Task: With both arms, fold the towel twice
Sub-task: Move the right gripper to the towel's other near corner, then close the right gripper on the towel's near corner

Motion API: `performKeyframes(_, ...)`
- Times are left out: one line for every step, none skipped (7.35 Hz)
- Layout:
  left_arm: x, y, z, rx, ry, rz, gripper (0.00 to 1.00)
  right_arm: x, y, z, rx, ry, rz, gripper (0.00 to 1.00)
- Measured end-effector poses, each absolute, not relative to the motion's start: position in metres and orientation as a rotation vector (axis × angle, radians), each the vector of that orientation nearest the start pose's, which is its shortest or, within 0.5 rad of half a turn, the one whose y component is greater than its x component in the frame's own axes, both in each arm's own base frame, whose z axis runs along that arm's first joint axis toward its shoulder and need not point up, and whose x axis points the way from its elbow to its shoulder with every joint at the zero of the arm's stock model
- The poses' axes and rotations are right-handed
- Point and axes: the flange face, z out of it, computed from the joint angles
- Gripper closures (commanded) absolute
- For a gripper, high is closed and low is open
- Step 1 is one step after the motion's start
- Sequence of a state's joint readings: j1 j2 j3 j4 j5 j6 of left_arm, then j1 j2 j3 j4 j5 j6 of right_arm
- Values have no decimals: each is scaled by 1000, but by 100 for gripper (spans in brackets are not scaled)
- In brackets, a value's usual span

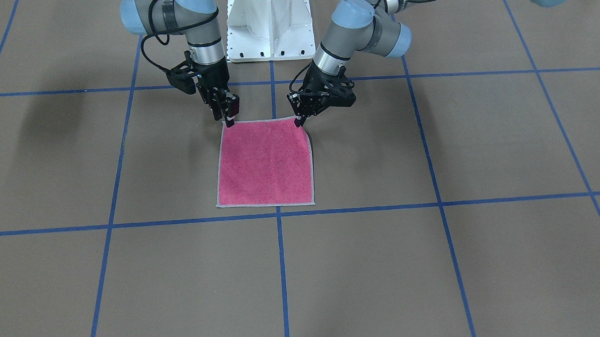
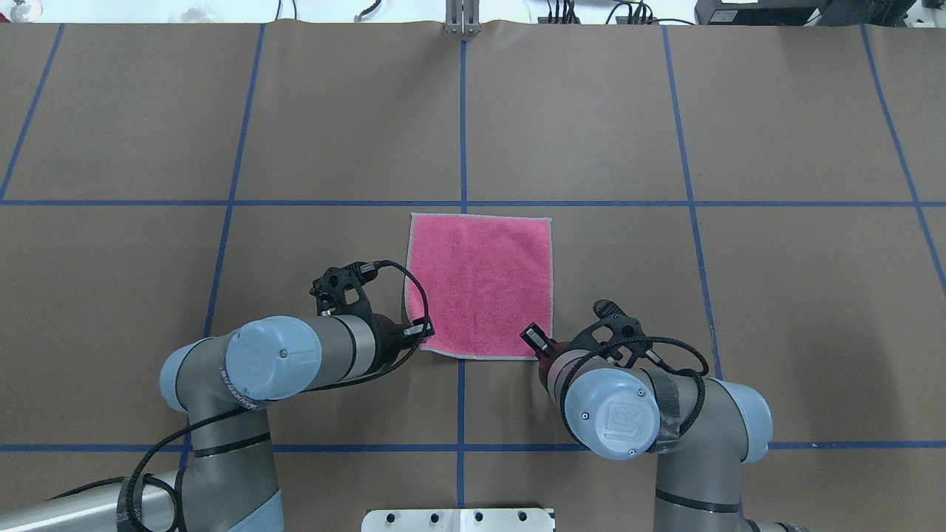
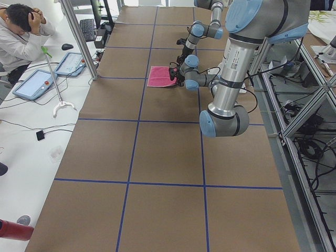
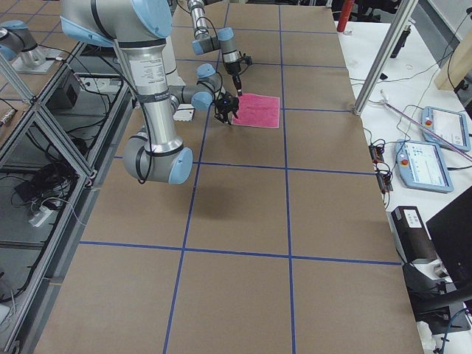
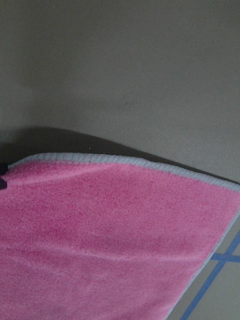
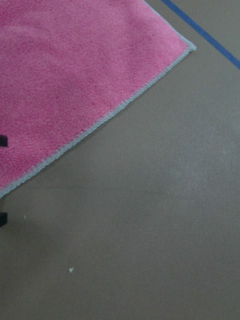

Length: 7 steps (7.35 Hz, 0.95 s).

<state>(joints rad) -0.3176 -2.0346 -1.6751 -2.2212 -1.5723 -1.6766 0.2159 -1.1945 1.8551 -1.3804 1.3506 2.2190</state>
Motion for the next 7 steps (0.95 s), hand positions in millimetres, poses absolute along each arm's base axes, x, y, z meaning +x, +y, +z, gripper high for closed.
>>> performKeyframes(575,-329,272,128,1220,-368,97,-559,-281,307,22,-901,898,45)
performKeyframes(575,-329,272,128,1220,-368,97,-559,-280,308,22,-899,896,52)
performKeyframes(575,-329,272,128,1221,-368,97,-560,-280,308,22,-899,897,55)
performKeyframes(575,-329,272,128,1221,-368,97,-560,-280,308,22,-900,899,61)
performKeyframes(575,-329,272,128,1221,-368,97,-560,-280,307,22,-902,901,63)
performKeyframes(575,-329,272,128,1221,-369,97,-560,-280,305,22,-904,902,64)
performKeyframes(574,-330,272,129,1221,-369,97,-561,-281,304,22,-906,903,64)
